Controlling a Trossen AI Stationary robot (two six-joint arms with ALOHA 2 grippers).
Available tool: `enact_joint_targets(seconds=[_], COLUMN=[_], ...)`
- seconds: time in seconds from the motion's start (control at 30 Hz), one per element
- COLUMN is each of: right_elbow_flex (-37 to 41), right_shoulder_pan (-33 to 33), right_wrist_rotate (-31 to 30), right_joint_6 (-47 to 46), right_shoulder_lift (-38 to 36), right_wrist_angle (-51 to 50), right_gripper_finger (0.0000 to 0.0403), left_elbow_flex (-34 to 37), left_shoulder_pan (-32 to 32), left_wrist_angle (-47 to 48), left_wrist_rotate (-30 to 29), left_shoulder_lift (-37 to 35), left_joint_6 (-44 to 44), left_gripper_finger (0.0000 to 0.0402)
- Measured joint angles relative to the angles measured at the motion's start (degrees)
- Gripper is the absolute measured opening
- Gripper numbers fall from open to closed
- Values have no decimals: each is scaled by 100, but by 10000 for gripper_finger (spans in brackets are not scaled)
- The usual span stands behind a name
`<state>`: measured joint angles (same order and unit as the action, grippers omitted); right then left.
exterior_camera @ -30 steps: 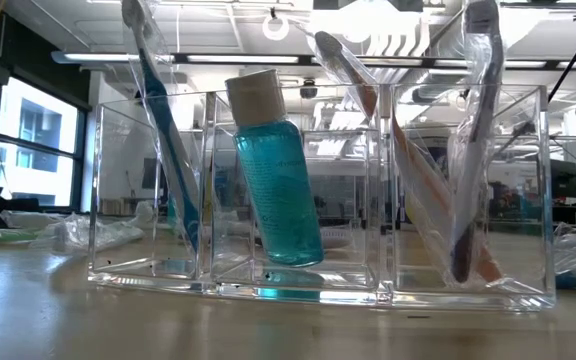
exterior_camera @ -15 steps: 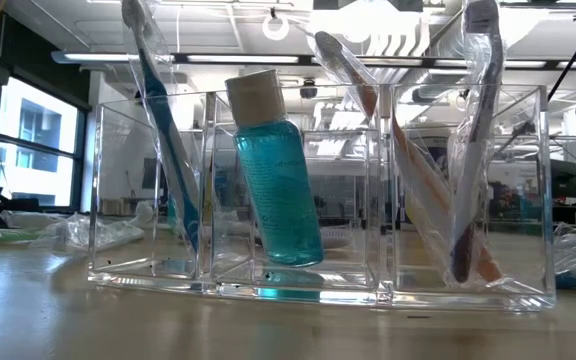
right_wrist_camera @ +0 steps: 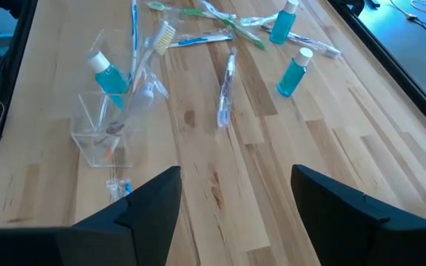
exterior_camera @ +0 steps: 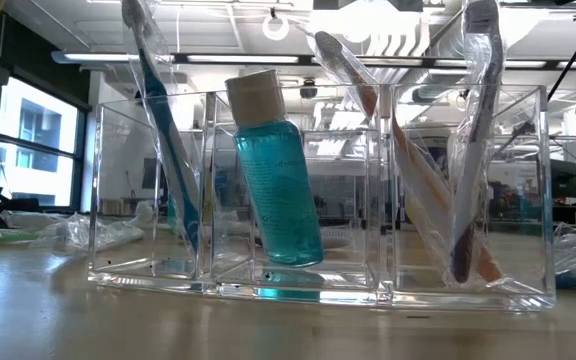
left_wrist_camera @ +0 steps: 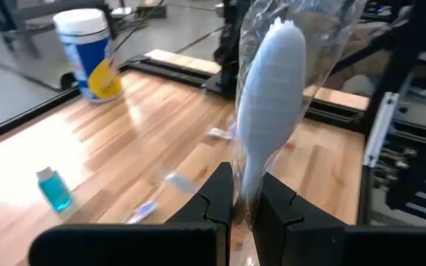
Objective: Pick & Place toothbrushing station
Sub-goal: Put the orange toothbrush into the transparent organizer
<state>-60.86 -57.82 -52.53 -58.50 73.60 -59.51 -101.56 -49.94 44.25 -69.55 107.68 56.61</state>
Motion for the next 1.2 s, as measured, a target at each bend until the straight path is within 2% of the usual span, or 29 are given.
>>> enact_joint_targets(seconds=[0.2,0.67,0.87,1.2], right_elbow_flex=[0,0,0,-2], right_shoulder_pan=[0,0,0,0], right_wrist_rotate=[15,17,13,13], right_joint_6=[1,4,20,22], right_shoulder_lift=[0,0,0,0], right_wrist_angle=[7,15,15,13], right_gripper_finger=[248,248,248,248], left_elbow_flex=[242,1378,1692,2175], left_shoulder_pan=[5,5,56,444], left_wrist_angle=[556,500,393,-448], left_wrist_rotate=[-102,-368,-398,324], left_shoulder_lift=[20,24,24,24], left_joint_6=[945,2593,2950,2839], left_gripper_finger=[20,20,20,20])
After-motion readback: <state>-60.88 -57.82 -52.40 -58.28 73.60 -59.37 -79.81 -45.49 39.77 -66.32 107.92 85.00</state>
